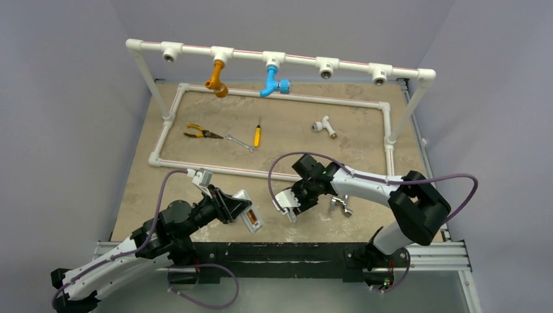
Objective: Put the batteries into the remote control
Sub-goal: Pick up the battery from the center of the board.
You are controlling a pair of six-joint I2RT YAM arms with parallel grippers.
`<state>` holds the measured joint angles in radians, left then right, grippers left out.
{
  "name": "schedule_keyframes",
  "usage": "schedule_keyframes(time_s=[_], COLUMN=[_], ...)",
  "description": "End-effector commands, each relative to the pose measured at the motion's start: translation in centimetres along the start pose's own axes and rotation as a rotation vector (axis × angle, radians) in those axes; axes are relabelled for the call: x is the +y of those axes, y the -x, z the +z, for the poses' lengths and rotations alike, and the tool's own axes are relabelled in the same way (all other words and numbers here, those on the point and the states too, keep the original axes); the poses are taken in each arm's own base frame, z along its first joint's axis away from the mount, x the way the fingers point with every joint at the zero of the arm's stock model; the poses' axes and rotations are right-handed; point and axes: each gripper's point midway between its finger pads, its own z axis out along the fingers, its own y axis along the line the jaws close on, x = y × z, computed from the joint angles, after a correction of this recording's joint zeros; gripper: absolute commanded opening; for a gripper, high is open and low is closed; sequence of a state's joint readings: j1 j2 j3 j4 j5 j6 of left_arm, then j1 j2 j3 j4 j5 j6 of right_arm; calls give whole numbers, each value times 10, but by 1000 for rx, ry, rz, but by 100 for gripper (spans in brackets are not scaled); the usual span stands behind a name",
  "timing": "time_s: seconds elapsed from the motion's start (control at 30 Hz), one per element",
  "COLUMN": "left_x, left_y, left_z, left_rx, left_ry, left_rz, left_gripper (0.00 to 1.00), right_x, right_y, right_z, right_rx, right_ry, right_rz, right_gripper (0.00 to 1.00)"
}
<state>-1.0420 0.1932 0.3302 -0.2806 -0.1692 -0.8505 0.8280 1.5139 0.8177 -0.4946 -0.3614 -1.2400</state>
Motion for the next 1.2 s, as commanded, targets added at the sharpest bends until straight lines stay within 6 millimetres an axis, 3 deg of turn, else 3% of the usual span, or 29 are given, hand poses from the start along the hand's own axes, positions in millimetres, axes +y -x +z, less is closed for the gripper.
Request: schedule_keyframes(time_s=[0.0, 0.17, 0.43, 1.17], left_x=[-5, -6, -6, -8], left_y=[11, 13, 11, 12], left_z=[-4, -5, -3, -3], left_rx=[-39, -30, -31, -34], left_ry=[-7, -2, -6, -11], left_rz=[-6, 11, 2, -2], left_gripper=[0, 0, 0, 0], right_x=[-16, -12, 13, 21], right_y=[-5, -17, -25, -20], right_z=[-3, 0, 3, 8], right_rx=[-5, 30, 66, 47], right_ry=[-9, 46, 194, 263], right_rz=[-3, 30, 91, 157], right_gripper=[41, 39, 31, 31])
